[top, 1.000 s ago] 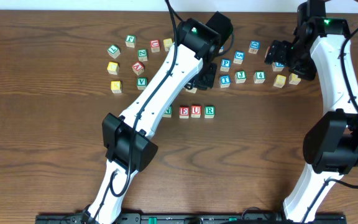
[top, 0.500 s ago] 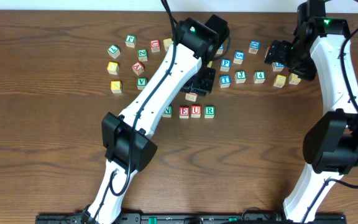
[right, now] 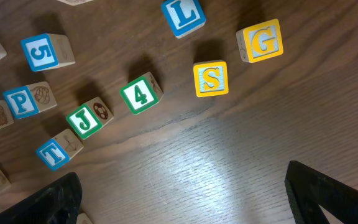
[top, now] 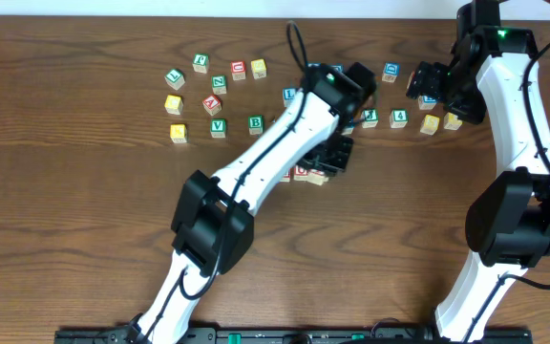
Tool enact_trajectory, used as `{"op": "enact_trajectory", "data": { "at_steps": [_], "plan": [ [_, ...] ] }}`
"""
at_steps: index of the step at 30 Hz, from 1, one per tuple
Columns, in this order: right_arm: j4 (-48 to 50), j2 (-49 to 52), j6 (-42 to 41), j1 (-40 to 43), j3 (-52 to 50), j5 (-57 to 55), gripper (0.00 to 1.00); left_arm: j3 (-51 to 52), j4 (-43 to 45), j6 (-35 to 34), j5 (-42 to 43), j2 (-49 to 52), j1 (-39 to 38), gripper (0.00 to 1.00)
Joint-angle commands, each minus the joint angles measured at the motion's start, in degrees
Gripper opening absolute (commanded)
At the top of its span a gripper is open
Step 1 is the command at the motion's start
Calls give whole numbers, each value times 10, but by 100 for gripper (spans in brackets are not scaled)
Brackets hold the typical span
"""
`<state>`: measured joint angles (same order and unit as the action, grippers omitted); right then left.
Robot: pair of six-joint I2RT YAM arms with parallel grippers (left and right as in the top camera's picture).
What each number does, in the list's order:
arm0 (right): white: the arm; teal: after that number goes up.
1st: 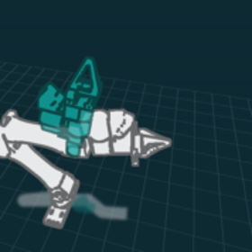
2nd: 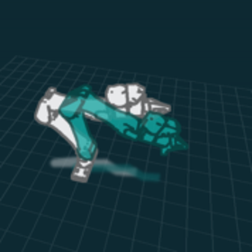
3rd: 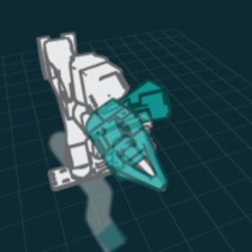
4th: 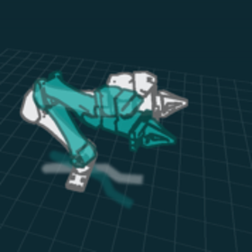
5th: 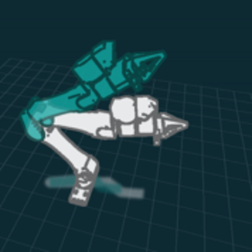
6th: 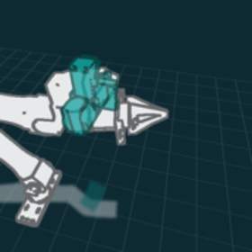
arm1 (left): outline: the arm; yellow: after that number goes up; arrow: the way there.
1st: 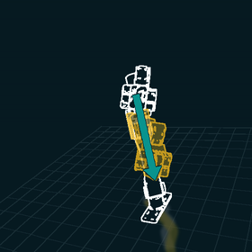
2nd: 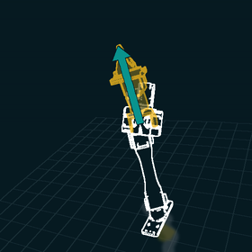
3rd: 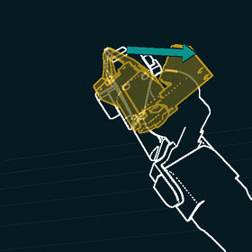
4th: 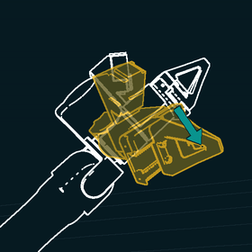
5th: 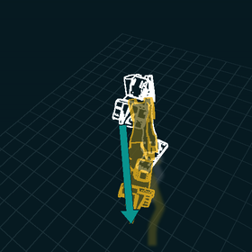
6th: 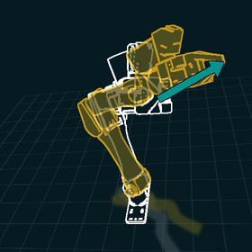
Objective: Spell out NEURIPS
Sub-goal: 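Carry the red I block right of the green R and lower it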
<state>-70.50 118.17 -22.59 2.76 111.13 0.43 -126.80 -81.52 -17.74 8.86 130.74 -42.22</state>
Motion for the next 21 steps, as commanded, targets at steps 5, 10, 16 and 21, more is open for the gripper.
{"op": "enact_trajectory", "data": {
  "at_steps": [5, 10, 16, 21],
  "plan": [
    [0, 4, -7, -6, -2, -1, 99, 49, 114, -22, 6, -3, -7, 31],
    [0, 4, -7, -6, -2, -1, 99, 89, 207, -59, 6, -3, -5, 31],
    [0, 4, -7, -6, -2, -1, 99, 140, 300, -121, 6, -1, -7, 31],
    [0, 4, -7, -6, -2, -1, 99, 174, 318, -159, -17, 2, -7, 31]
  ]
}}
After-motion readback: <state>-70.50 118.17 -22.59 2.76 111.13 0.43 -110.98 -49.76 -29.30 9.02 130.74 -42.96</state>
